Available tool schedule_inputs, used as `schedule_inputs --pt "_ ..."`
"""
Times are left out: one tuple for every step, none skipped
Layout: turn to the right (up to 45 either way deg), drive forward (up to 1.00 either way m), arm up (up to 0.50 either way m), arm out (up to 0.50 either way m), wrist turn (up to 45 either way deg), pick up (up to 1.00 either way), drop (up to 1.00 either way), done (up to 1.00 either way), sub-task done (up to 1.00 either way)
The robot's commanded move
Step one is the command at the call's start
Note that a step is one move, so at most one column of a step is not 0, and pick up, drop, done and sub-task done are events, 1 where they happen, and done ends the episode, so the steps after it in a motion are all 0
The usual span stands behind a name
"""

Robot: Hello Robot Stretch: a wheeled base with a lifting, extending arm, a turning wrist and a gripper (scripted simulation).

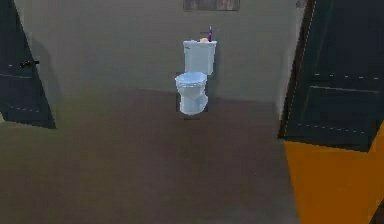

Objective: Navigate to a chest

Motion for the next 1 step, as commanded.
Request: schedule_inputs --pt "0.0 0.95 0.0 0.0 0.0 0.0 0.0 0.0 0.0"
